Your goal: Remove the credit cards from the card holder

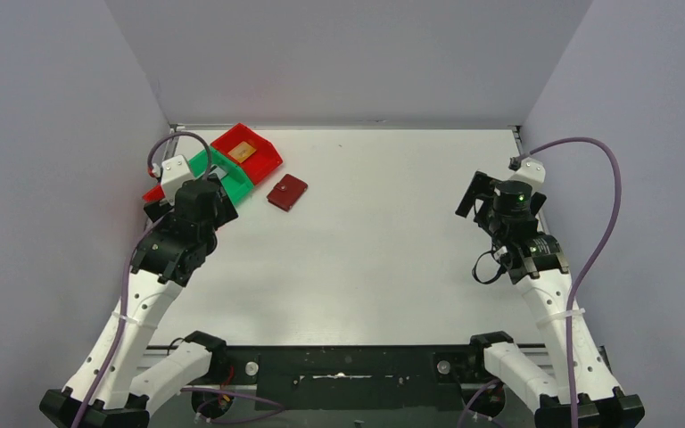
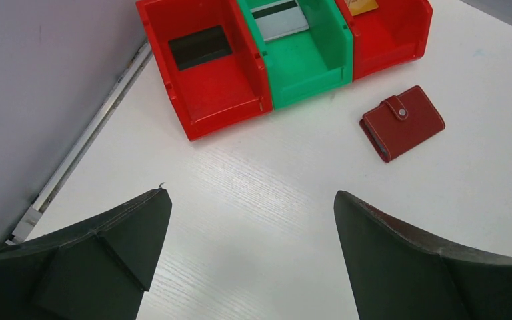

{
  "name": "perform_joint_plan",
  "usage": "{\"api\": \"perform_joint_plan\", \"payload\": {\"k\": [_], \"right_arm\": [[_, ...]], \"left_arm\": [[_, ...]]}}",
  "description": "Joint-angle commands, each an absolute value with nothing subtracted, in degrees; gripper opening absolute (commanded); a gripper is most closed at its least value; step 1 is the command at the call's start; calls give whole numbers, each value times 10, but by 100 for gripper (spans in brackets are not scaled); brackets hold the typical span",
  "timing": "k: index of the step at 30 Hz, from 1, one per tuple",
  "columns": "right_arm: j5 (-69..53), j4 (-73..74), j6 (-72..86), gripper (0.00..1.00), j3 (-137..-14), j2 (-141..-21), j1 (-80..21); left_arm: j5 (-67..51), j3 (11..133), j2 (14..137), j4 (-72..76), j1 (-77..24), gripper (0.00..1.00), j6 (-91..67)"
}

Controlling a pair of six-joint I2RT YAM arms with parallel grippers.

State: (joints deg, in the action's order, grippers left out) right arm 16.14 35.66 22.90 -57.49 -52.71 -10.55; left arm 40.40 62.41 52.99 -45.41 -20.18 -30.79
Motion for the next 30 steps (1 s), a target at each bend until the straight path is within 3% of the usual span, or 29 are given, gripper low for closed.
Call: {"api": "perform_joint_plan", "payload": {"k": [1, 9, 14, 20, 30], "right_arm": [[82, 296, 248, 98, -534, -493, -69], [37, 282, 250, 98, -489, -482, -30], [33, 278, 249, 98, -487, -493, -20], [23, 261, 252, 98, -490, -512, -15], [12, 267, 243, 98, -509, -529, -4]], "left_arm": [[371, 600, 517, -387, -200, 96, -316], [184, 505, 503, -273, -153, 94, -360], [76, 528, 600, -240, -143, 88, -346], [73, 645, 804, -239, -177, 86, -284], [115, 1029, 1174, -335, -184, 86, -222]]}}
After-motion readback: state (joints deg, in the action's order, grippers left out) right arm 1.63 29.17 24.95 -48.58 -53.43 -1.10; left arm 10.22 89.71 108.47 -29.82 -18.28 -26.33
